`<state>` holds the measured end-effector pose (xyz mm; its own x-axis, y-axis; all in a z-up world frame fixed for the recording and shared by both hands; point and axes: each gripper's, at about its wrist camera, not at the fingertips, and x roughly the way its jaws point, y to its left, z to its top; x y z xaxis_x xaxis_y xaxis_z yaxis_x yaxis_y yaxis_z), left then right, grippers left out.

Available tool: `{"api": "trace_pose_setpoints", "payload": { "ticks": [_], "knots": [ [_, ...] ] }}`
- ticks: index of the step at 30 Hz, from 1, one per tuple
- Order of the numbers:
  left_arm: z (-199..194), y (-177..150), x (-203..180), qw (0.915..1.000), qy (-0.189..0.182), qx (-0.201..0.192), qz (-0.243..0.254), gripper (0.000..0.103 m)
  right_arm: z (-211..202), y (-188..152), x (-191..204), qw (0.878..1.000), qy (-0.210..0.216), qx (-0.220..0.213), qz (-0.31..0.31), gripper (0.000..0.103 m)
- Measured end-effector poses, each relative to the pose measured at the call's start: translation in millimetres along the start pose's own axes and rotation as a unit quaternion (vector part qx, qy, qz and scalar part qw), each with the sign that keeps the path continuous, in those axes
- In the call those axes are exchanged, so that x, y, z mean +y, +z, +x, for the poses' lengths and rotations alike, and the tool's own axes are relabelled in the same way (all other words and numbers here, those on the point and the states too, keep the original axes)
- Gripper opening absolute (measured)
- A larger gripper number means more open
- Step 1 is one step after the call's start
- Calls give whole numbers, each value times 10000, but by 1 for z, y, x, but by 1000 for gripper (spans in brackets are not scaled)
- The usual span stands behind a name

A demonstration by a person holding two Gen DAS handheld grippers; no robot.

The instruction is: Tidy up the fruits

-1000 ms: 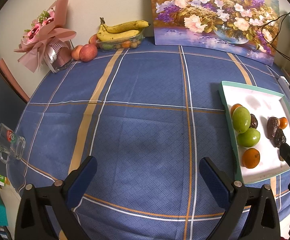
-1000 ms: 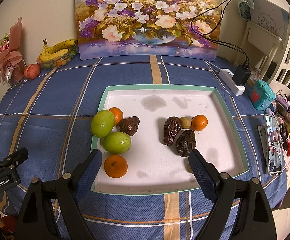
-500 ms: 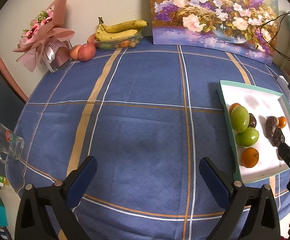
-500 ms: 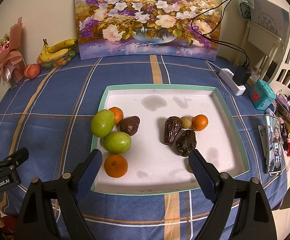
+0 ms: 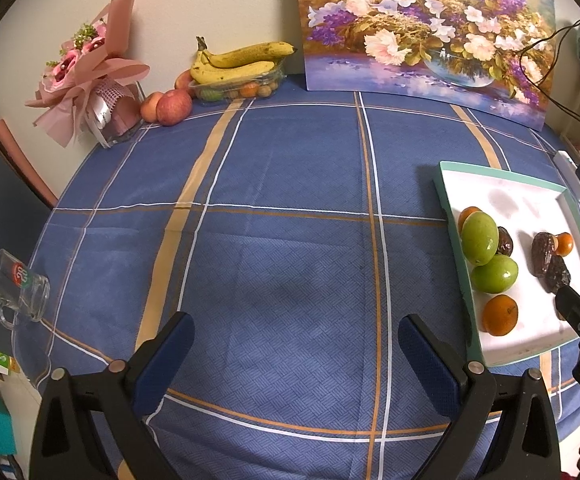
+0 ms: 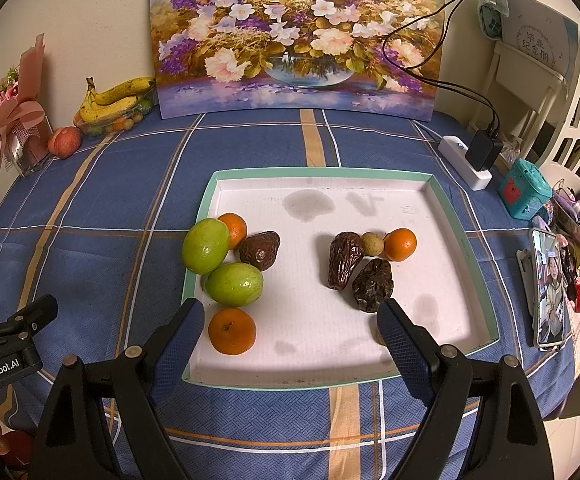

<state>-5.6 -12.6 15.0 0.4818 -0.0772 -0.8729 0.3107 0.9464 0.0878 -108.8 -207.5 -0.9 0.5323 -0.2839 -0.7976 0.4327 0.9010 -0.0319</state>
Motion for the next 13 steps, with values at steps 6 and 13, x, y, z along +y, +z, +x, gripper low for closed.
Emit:
{"api": "trace_pose_setpoints", "payload": {
  "ticks": [6,13],
  "knots": [
    [0,0,1,10000,53,-11,-41,103,0,-1,0,10000,-2,4,0,89],
    [-1,0,1,10000,70,-1,-50,103,0,-1,0,10000,-2,8,-2,89]
  ]
}}
